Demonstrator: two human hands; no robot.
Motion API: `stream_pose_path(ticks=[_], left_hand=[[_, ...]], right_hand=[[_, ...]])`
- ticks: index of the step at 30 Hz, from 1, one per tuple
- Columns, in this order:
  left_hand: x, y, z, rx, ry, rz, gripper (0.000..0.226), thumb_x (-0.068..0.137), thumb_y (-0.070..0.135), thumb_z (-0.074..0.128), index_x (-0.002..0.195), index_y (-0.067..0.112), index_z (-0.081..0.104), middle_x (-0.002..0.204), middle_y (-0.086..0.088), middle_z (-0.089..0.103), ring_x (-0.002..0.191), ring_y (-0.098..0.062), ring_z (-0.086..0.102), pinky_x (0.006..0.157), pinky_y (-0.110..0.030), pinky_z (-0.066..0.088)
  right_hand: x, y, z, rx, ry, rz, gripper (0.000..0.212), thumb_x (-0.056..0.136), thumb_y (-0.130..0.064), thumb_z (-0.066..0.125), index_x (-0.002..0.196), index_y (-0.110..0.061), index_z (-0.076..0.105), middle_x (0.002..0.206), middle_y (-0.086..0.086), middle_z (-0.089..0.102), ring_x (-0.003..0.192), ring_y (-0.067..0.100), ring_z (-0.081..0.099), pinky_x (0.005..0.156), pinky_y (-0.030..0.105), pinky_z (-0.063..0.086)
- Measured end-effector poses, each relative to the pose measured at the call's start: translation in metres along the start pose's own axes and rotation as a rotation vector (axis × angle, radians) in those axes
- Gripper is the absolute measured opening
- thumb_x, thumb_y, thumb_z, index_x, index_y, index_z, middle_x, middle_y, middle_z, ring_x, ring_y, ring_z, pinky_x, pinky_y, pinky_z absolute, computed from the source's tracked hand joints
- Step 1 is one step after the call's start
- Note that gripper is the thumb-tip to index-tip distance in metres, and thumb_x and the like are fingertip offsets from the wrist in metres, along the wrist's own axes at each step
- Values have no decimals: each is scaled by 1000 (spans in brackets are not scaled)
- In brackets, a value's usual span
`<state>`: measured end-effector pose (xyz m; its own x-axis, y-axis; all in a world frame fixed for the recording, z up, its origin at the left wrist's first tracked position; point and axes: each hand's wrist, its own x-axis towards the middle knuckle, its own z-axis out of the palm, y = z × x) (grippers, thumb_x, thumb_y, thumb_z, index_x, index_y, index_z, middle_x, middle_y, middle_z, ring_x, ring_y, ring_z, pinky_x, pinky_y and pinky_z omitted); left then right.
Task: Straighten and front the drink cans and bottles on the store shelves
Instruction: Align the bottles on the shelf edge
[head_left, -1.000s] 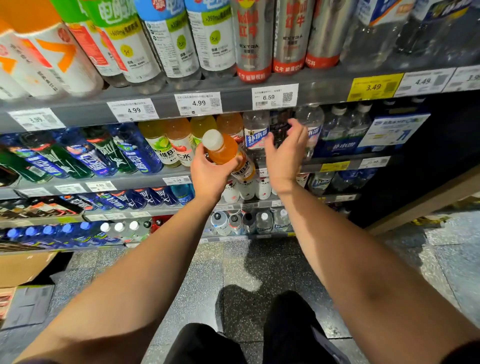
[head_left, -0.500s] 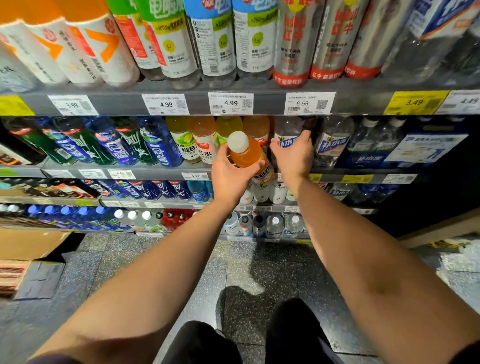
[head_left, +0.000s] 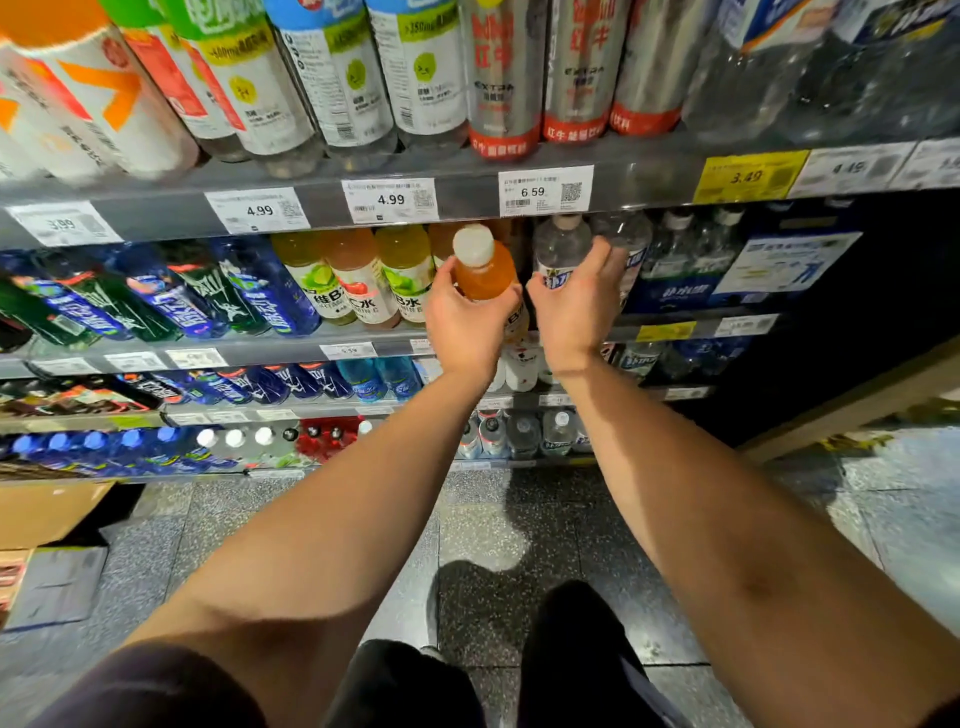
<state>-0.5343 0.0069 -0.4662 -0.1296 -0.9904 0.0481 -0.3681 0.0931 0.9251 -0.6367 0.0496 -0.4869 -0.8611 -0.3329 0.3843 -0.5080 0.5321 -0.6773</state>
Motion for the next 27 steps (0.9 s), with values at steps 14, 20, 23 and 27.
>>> stream_pose_path(ticks=[14,20,23,27], left_hand=[[9,13,41,95,77,10,70,60,33,88,114,13,48,109,-4,63,104,-26,60,85,-31,47],[12,21,55,159,154,-15,68,58,34,87,109,8,49,114,-9,51,112,-30,53,92,-40,46],[6,19,55,205,167,43,70,61,35,87,113,7,50,113,-11,51,111,-31,52,91,-41,46],[1,17,42,277,151,89,74,67,35,88,122,7,48,118,-10,57,113,-29,54,94,-38,46]], right_hand=[[9,3,-6,-149,-90,-74,64,72,-40,81,116,-5,50,119,13,50,100,30,63,87,41,54],[14,8,-9,-208,-114,-128,50,76,-35,78,110,-8,52,118,13,51,102,30,61,87,39,52],[14,8,-11,-198,-166,-110,50,80,-35,75,114,-8,50,125,13,47,98,30,64,77,38,55],[12,7,-19,-141,-225,-120,56,84,-29,71,128,-6,44,127,15,45,97,33,65,73,40,56]])
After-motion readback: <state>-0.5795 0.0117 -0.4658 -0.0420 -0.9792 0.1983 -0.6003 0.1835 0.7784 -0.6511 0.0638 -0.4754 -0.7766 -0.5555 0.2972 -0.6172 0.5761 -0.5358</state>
